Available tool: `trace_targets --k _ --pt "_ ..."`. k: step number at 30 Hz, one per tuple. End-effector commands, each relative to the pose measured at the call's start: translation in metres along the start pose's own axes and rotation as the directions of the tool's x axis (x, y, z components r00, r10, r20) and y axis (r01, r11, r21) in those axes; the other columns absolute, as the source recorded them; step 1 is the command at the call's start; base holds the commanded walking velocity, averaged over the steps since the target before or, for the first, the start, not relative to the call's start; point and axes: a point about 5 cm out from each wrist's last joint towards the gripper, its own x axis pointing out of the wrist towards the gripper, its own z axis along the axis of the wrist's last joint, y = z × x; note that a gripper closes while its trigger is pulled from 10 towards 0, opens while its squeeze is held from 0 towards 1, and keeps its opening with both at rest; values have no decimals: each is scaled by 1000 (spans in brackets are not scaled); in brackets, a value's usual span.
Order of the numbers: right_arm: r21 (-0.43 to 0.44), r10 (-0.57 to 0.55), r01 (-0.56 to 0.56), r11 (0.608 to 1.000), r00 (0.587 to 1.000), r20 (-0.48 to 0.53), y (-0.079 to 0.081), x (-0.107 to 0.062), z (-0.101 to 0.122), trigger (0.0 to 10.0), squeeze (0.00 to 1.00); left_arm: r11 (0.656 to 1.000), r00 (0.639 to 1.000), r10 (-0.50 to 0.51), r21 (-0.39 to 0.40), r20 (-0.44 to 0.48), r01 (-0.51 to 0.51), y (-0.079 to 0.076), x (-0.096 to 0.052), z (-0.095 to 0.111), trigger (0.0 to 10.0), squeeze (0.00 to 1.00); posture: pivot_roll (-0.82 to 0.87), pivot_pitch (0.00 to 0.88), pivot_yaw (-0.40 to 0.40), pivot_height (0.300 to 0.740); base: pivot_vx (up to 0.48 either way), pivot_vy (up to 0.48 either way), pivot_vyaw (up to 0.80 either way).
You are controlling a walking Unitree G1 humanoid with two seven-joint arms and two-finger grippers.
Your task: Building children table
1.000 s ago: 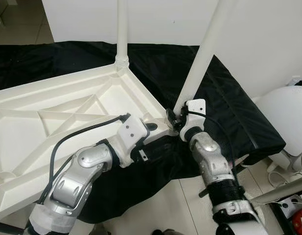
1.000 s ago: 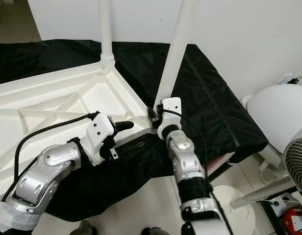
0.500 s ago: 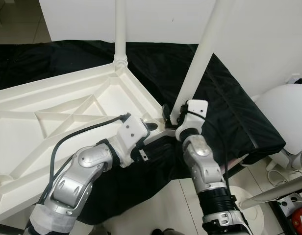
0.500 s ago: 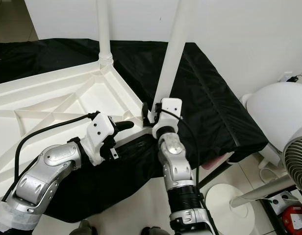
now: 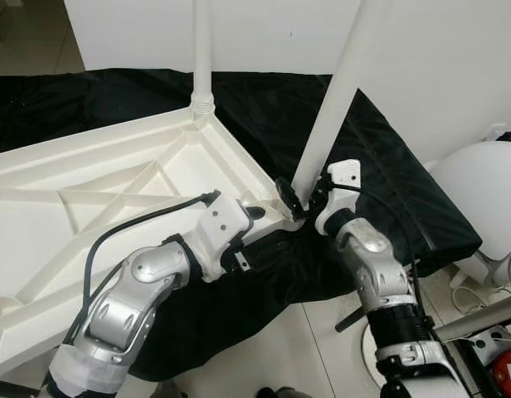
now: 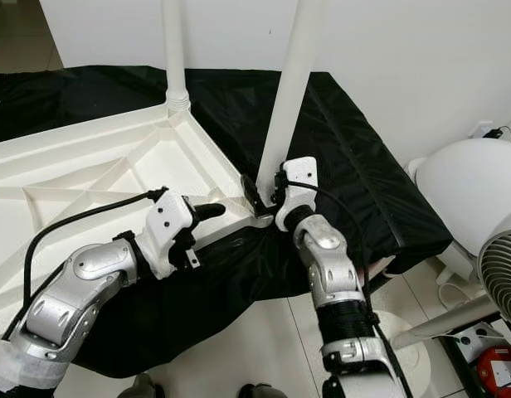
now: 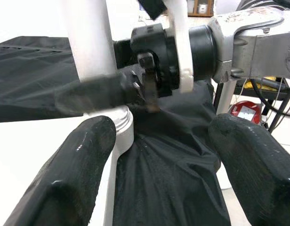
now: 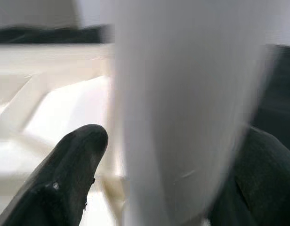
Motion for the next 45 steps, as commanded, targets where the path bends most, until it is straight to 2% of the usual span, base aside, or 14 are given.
trace_targets --k 1,8,9,11,12,26,27,30,31,32,34,36,39,45 --pt "3 82 -82 997 996 -16 0 1 -3 10000 0 1000 1000 -3 6 6 3 -2 1 3 10000 0 140 94 -78 740 0 0 0" --pt "-39 192 -195 980 979 -70 -7 7 -8 10000 0 1000 1000 0 7 2 0 -2 -1 3 10000 0 147 96 -74 740 0 0 0" --pt "-33 192 -195 980 978 -79 -9 8 -10 4118 0 1000 1000 1 6 2 -1 -2 -1 3 10000 0 151 99 -75 740 0 0 0" --pt "-27 193 -196 980 978 -84 -11 8 -11 4118 0 1000 1000 2 6 1 -2 -2 -1 3 10000 0 151 99 -75 740 0 0 0" --pt "-24 189 -192 981 978 -89 -13 8 -12 0 0 1000 1000 3 6 0 -3 -2 -2 3 10000 0 155 100 -76 740 0 0 0" --pt "19 102 -101 995 992 -76 -18 1 -18 0 0 1000 1000 8 3 -4 -8 -4 -2 2 10000 0 159 92 -100 740 0 0 0" --pt "25 31 -29 999 997 -74 -16 2 -18 1255 0 1000 1000 9 2 -3 -9 -4 -2 2 10000 0 157 83 -106 740 0 0 0" --pt "34 -8 10 999 998 -70 -15 3 -18 2314 0 1000 1000 10 1 -4 -10 -4 -2 2 10000 0 157 83 -106 740 0 0 0" --pt "55 -94 98 994 993 -77 -13 4 -19 6784 0 1000 1000 10 0 -1 -10 -5 -2 2 10000 0 156 80 -109 740 0 0 0" --pt "86 -174 181 980 981 -81 -10 5 -20 10000 0 1000 1000 11 0 0 -11 -5 -2 2 10000 0 155 84 -106 740 0 0 0" --pt "86 -174 181 980 981 -81 -10 5 -20 10000 0 1000 1000 11 0 0 -11 -5 -2 2 10000 0 155 84 -106 740 0 0 0" --pt "128 -320 329 936 943 -86 2 7 -22 10000 0 1000 1000 20 -4 4 -20 -3 -2 2 10000 0 154 84 -99 740 0 0 0" --pt "129 -390 398 908 917 -84 8 9 -22 10000 0 1000 1000 24 4 -1 -24 -1 -1 2 10000 0 157 82 -100 740 0 0 0" --pt "130 -460 464 877 886 -61 17 9 -21 10000 0 999 999 40 14 7 -40 2 1 4 10000 0 153 83 -101 740 0 0 0"
